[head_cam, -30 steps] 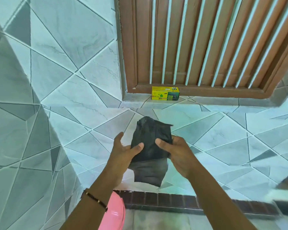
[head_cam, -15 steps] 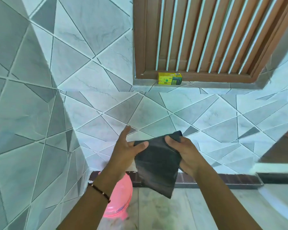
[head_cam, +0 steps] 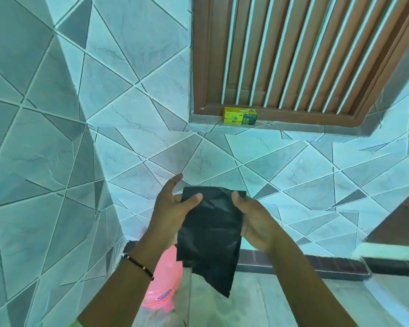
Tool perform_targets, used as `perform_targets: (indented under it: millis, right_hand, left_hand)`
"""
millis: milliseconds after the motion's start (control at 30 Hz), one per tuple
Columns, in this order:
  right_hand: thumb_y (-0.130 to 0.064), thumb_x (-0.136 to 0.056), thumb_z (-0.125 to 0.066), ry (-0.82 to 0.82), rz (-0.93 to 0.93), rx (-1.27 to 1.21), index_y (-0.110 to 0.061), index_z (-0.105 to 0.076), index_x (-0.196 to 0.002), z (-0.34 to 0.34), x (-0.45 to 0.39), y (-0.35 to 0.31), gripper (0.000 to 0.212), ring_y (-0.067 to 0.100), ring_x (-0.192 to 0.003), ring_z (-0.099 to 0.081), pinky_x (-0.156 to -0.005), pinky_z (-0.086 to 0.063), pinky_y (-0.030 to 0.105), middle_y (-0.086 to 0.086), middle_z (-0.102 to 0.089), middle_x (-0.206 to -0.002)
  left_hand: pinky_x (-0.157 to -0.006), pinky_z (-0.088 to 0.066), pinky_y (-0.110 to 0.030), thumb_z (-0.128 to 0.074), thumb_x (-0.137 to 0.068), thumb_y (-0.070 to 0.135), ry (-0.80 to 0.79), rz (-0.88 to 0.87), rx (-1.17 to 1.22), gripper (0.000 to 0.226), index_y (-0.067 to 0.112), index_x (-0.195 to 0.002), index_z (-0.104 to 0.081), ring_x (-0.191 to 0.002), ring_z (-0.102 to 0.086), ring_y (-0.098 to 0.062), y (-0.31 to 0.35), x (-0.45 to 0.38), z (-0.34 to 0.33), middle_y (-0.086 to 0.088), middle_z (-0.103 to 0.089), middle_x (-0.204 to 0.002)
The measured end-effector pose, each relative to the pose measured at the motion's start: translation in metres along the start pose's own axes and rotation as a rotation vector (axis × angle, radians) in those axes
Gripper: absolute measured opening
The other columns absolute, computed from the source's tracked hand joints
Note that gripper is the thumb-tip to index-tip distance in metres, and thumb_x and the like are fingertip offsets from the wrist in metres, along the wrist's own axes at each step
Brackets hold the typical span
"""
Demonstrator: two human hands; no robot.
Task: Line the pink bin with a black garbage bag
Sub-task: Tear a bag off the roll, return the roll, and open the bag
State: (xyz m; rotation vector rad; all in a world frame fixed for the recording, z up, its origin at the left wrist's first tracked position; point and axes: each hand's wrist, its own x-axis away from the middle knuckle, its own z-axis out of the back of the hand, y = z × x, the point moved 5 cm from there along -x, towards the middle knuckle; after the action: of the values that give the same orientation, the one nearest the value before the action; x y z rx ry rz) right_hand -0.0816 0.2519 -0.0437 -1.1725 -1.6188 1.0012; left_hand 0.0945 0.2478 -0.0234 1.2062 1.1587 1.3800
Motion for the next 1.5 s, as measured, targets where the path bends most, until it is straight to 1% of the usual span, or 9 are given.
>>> perform_targets:
  millis: [100, 267, 467, 700, 1033, 1167, 1300, 1400, 1500]
  right_hand:
    - [-0.027, -0.085, -0.061, -0.028, 0.007, 0.140, -0.009, -0.067, -0.107, 0.001, 0.005, 0.012, 0.029, 0.027, -0.098, -0.068, -0.090, -0.054, 0.042, 0.009, -0.073, -0.102]
    - [-0.011, -0.085, -0.063, 0.133, 0.103, 0.006, -0.006, -0.069, -0.088, 0.013, -0.002, -0.006, 0.008, 0.022, -0.073, -0.068, -0.061, -0.056, 0.027, 0.009, -0.073, -0.082]
    - [-0.029, -0.088, -0.061, -0.005, -0.008, 0.107, -0.011, -0.065, -0.111, 0.013, 0.003, 0.002, 0.029, 0.025, -0.101, -0.068, -0.087, -0.054, 0.038, 0.007, -0.072, -0.108]
    - [-0.009, -0.084, -0.065, 0.166, 0.053, 0.049, -0.006, -0.070, -0.087, 0.023, 0.000, -0.006, 0.006, 0.025, -0.075, -0.067, -0.064, -0.055, 0.032, 0.008, -0.072, -0.081]
    - [-0.005, -0.083, -0.064, 0.173, -0.043, -0.070, -0.005, -0.066, -0.087, 0.027, -0.002, -0.002, 0.005, 0.025, -0.076, -0.068, -0.063, -0.060, 0.037, 0.009, -0.071, -0.084]
    - [-0.006, -0.083, -0.065, 0.226, 0.018, 0.019, -0.005, -0.066, -0.084, 0.027, -0.003, -0.005, 0.002, 0.023, -0.073, -0.066, -0.055, -0.060, 0.033, 0.008, -0.070, -0.080]
    - [-0.012, -0.079, -0.071, 0.274, 0.070, 0.118, -0.006, -0.069, -0.085, 0.026, -0.005, -0.005, 0.009, 0.024, -0.069, -0.068, -0.056, -0.058, 0.031, 0.010, -0.072, -0.078]
    - [-0.023, -0.076, -0.074, 0.296, 0.066, 0.158, -0.004, -0.068, -0.085, 0.024, -0.007, -0.001, 0.022, 0.028, -0.074, -0.068, -0.068, -0.057, 0.037, 0.014, -0.071, -0.081]
    - [-0.034, -0.080, -0.069, 0.270, 0.020, 0.208, -0.004, -0.065, -0.092, 0.025, -0.008, 0.005, 0.032, 0.028, -0.088, -0.067, -0.078, -0.056, 0.044, 0.014, -0.071, -0.091]
  left_hand:
    - [-0.090, -0.051, -0.033, -0.067, -0.083, 0.019, 0.074, 0.010, 0.151, 0.058, 0.031, -0.135, -0.043, -0.101, -0.061, -0.024, 0.001, -0.007, 0.001, -0.005, -0.061, -0.112]
    - [-0.082, -0.054, -0.032, -0.070, -0.082, 0.017, -0.149, 0.129, 0.103, 0.067, 0.025, -0.137, -0.033, -0.088, -0.068, -0.011, -0.019, 0.003, -0.016, 0.003, -0.069, -0.096]
    - [-0.062, -0.051, -0.015, -0.067, -0.084, 0.016, -0.010, -0.012, 0.008, 0.055, 0.031, -0.132, -0.044, -0.083, -0.065, -0.006, -0.003, -0.005, -0.017, -0.004, -0.066, -0.112]
    - [-0.063, -0.057, -0.021, -0.056, -0.091, 0.010, -0.153, 0.113, 0.095, 0.052, 0.022, -0.137, -0.036, -0.083, -0.066, -0.016, -0.013, 0.002, -0.024, -0.007, -0.067, -0.101]
    - [-0.056, -0.055, -0.019, -0.074, -0.077, 0.015, -0.002, 0.050, 0.215, 0.046, 0.017, -0.120, -0.057, -0.065, -0.069, -0.011, -0.009, -0.008, -0.020, -0.006, -0.071, -0.085]
    - [-0.082, -0.048, -0.024, -0.070, -0.078, 0.040, 0.128, -0.213, -0.350, 0.049, 0.026, -0.122, -0.054, -0.096, -0.059, -0.012, 0.000, -0.005, -0.021, 0.006, -0.061, -0.112]
    - [-0.093, -0.043, -0.027, -0.066, -0.065, 0.062, -0.155, -0.622, -0.749, 0.054, 0.033, -0.110, -0.061, -0.104, -0.054, -0.007, 0.016, 0.013, -0.046, 0.013, -0.062, -0.112]
    - [-0.092, -0.045, -0.034, -0.060, -0.075, 0.056, -0.180, -0.664, -1.041, 0.041, 0.030, -0.106, -0.066, -0.101, -0.058, -0.012, 0.007, 0.010, -0.053, 0.011, -0.068, -0.108]
    - [-0.093, -0.046, -0.030, -0.053, -0.089, 0.040, -0.104, -0.600, -0.936, 0.023, 0.030, -0.101, -0.069, -0.101, -0.060, -0.011, -0.001, 0.006, -0.047, 0.012, -0.070, -0.107]
